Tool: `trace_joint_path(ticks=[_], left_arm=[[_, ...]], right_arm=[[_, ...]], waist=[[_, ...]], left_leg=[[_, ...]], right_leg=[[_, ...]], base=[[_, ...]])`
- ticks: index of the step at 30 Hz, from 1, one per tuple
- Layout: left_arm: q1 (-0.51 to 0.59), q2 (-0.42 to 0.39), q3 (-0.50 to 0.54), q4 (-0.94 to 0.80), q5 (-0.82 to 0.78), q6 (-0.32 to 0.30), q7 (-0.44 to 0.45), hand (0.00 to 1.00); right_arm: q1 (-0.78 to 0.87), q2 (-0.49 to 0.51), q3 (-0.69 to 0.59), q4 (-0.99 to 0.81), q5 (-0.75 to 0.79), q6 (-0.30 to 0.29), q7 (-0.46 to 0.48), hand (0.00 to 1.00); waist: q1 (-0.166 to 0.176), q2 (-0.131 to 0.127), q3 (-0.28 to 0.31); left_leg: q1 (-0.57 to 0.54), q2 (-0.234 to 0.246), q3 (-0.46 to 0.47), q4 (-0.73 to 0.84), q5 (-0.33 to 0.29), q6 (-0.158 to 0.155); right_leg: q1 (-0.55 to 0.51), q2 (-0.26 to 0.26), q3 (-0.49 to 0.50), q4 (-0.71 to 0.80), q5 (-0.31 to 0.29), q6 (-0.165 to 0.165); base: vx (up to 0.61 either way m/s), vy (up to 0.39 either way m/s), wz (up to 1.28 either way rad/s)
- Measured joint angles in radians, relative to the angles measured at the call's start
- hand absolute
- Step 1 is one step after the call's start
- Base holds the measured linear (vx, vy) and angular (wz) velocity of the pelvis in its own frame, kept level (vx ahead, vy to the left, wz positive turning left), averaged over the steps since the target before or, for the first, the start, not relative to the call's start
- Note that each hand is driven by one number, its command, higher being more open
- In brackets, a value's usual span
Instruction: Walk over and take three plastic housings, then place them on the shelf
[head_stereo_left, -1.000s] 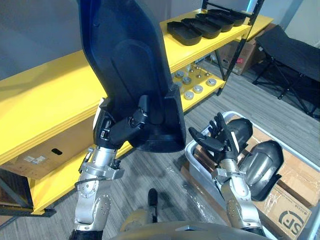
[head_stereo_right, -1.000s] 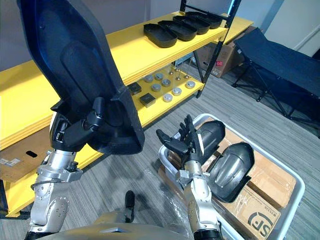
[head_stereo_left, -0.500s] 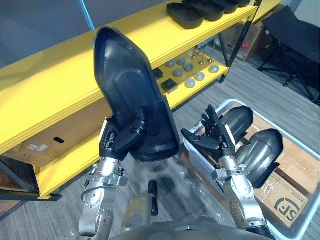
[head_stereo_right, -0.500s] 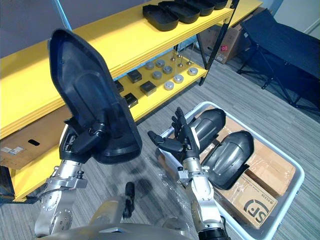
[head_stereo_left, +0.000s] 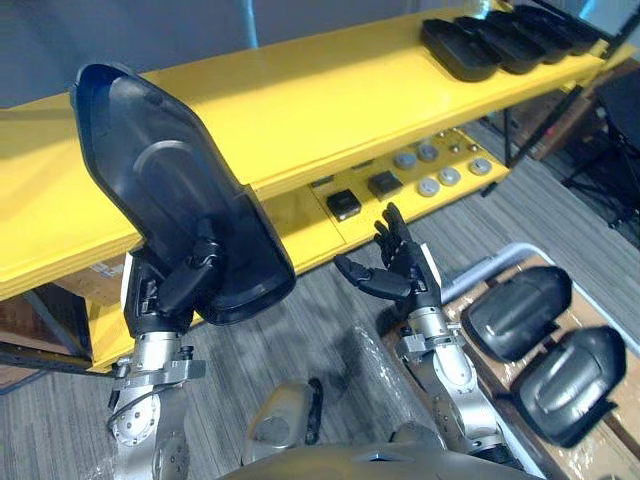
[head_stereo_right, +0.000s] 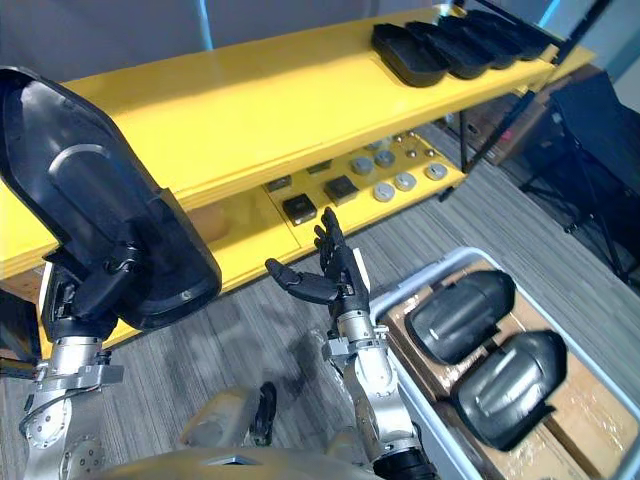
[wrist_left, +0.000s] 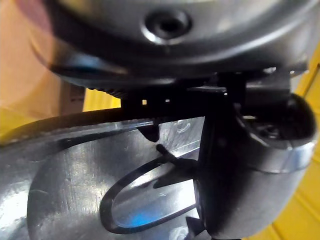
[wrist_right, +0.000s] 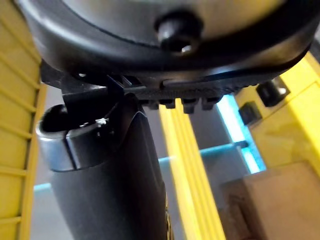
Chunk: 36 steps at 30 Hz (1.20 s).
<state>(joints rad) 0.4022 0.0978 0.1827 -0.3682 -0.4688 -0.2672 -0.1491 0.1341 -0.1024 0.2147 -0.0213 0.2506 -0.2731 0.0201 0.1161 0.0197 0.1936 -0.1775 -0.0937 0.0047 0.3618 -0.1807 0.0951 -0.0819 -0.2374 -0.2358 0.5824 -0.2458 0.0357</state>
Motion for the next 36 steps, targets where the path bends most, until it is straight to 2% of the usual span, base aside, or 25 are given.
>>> trace_joint_path(ticks=[2, 4, 5, 7, 9, 10, 11, 12, 13, 14, 15, 16, 20, 22, 27, 33, 36], left_arm=[[-0.019, 0.011, -0.003, -0.001, -0.011, 0.000, 0.003, 0.00], [-0.047, 0.031, -0.023, 0.006, -0.009, 0.000, 0.011, 0.00], [-0.054, 0.034, -0.032, 0.009, -0.009, 0.000, 0.015, 0.00], [-0.042, 0.033, -0.033, 0.009, -0.010, -0.001, 0.015, 0.00], [-0.024, 0.023, -0.029, 0.008, -0.010, -0.001, 0.015, 0.00], [-0.015, 0.018, -0.029, 0.010, -0.011, -0.001, 0.014, 0.00], [-0.015, 0.019, -0.030, 0.014, -0.013, -0.001, 0.004, 0.00], [-0.019, 0.014, -0.032, 0.022, -0.014, -0.001, -0.007, 0.00], [-0.030, 0.012, -0.050, 0.036, -0.015, -0.001, -0.030, 0.00], [-0.054, 0.014, -0.064, 0.051, -0.014, -0.002, -0.057, 0.00], [-0.075, 0.013, -0.092, 0.068, -0.010, -0.001, -0.071, 0.00], [-0.079, 0.013, -0.100, 0.068, -0.009, -0.001, -0.072, 0.00], [-0.084, 0.011, -0.110, 0.066, -0.009, -0.002, -0.070, 0.00], [-0.091, 0.009, -0.111, 0.065, 0.007, -0.002, -0.070, 0.00], [-0.091, 0.007, -0.130, 0.059, 0.036, 0.002, -0.106, 0.00], [-0.104, 0.020, -0.139, 0.042, 0.048, 0.015, -0.138, 0.00], [-0.122, 0.027, -0.148, 0.043, 0.059, 0.035, -0.078, 0.00]], right_arm=[[-0.016, -0.011, -0.025, -0.026, -0.003, -0.005, 0.001, 1.00], [-0.027, -0.022, -0.076, -0.042, -0.007, -0.021, 0.000, 1.00], [-0.027, -0.023, -0.107, -0.050, -0.001, -0.024, -0.001, 1.00], [-0.028, -0.032, -0.129, -0.074, 0.033, -0.024, -0.003, 1.00], [-0.034, -0.059, -0.133, -0.112, 0.051, -0.028, -0.006, 1.00], [-0.039, -0.064, -0.138, -0.128, 0.049, -0.039, -0.006, 1.00], [-0.040, -0.063, -0.150, -0.146, 0.048, -0.041, -0.007, 1.00], [-0.039, -0.065, -0.161, -0.148, 0.047, -0.045, -0.008, 1.00], [-0.038, -0.065, -0.203, -0.147, 0.048, -0.046, -0.011, 1.00], [-0.040, -0.060, -0.242, -0.144, 0.049, -0.046, -0.018, 1.00], [-0.047, -0.057, -0.297, -0.103, 0.050, -0.044, -0.032, 1.00], [-0.044, -0.054, -0.311, -0.090, 0.050, -0.041, -0.037, 1.00], [-0.037, -0.047, -0.332, -0.088, 0.048, -0.045, -0.049, 1.00], [-0.035, -0.031, -0.334, -0.089, 0.048, -0.047, -0.062, 1.00], [0.023, 0.040, -0.356, -0.144, 0.028, -0.048, -0.125, 1.00], [0.053, 0.041, -0.364, -0.191, 0.013, -0.065, -0.117, 1.00], [0.085, 0.040, -0.364, -0.191, 0.005, -0.065, -0.075, 1.00]], waist=[[-0.013, 0.006, -0.012], [-0.041, 0.009, -0.014], [-0.049, 0.008, -0.014], [-0.037, 0.010, -0.036], [-0.028, 0.016, -0.064], [-0.027, 0.011, -0.079], [-0.033, -0.002, -0.086], [-0.040, -0.003, -0.090], [-0.047, 0.004, -0.094], [-0.058, 0.026, -0.097], [-0.067, 0.035, -0.098], [-0.070, 0.031, -0.097], [-0.072, 0.028, -0.098], [-0.088, 0.026, -0.098], [-0.103, 0.026, -0.099], [-0.147, 0.021, -0.099], [-0.145, 0.007, -0.088]], left_leg=[[0.022, -0.030, -0.049, -0.045, 0.030, 0.025], [0.053, -0.075, -0.133, -0.054, 0.047, 0.047], [0.085, -0.092, -0.161, -0.055, 0.049, 0.051], [0.117, -0.107, -0.206, -0.056, 0.048, 0.050], [0.131, -0.107, -0.242, -0.060, 0.044, 0.037], [0.133, -0.107, -0.238, -0.063, 0.045, 0.010], [0.133, -0.106, -0.189, -0.072, 0.043, -0.030], [0.132, -0.098, -0.147, -0.078, 0.036, -0.052], [0.119, -0.038, -0.012, -0.082, -0.025, -0.102], [0.116, 0.021, 0.093, -0.099, -0.041, -0.095], [0.153, 0.040, 0.169, -0.174, 0.023, -0.041], [0.162, 0.038, 0.172, -0.183, 0.036, -0.032], [0.187, 0.035, 0.163, -0.190, 0.038, -0.032], [0.188, 0.033, 0.169, -0.195, 0.038, -0.032], [0.212, 0.034, 0.205, -0.216, 0.038, -0.032], [0.246, 0.041, 0.266, -0.238, 0.036, -0.034], [0.189, 0.075, 0.280, -0.056, -0.003, -0.053]], right_leg=[[-0.055, 0.037, 0.066, -0.095, 0.003, 0.005], [-0.081, 0.069, 0.209, -0.144, 0.022, 0.036], [-0.074, 0.072, 0.246, -0.151, 0.033, 0.054], [-0.065, 0.068, 0.231, -0.185, 0.049, 0.078], [-0.053, 0.071, 0.166, -0.240, 0.057, 0.082], [-0.031, 0.079, 0.125, -0.294, 0.077, 0.075], [0.014, 0.072, 0.083, -0.365, 0.175, 0.039], [0.043, 0.060, 0.037, -0.398, 0.173, 0.049], [0.090, 0.067, -0.012, -0.459, 0.192, 0.051], [0.105, 0.074, -0.054, -0.462, 0.191, 0.051], [0.126, 0.076, -0.087, -0.456, 0.191, 0.051], [0.136, 0.074, -0.091, -0.456, 0.190, 0.051], [0.163, 0.074, -0.087, -0.469, 0.188, 0.050], [0.172, 0.074, -0.086, -0.486, 0.190, 0.052], [0.180, 0.078, -0.056, -0.509, 0.191, 0.053], [0.185, 0.088, 0.004, -0.536, 0.193, 0.056], [0.181, 0.100, 0.053, -0.523, 0.180, 0.042]], base=[[0.21, 0.062, 0.79], [0.25, -0.001, 1.42], [0.22, -0.042, 1.48], [0.22, -0.088, 1.12], [0.27, -0.162, 0.96], [0.23, -0.165, 1.13], [0.17, -0.124, 1.25], [0.15, -0.070, 1.42], [0.11, -0.043, 1.39], [0.14, -0.060, 1.60], [0.10, -0.051, 1.17], [0.09, -0.029, 0.76], [0.07, 0.002, 0.05], [0.04, 0.001, -0.08], [0.00, -0.014, -0.22], [-0.04, -0.030, -0.34], [-0.05, -0.083, -0.48]])
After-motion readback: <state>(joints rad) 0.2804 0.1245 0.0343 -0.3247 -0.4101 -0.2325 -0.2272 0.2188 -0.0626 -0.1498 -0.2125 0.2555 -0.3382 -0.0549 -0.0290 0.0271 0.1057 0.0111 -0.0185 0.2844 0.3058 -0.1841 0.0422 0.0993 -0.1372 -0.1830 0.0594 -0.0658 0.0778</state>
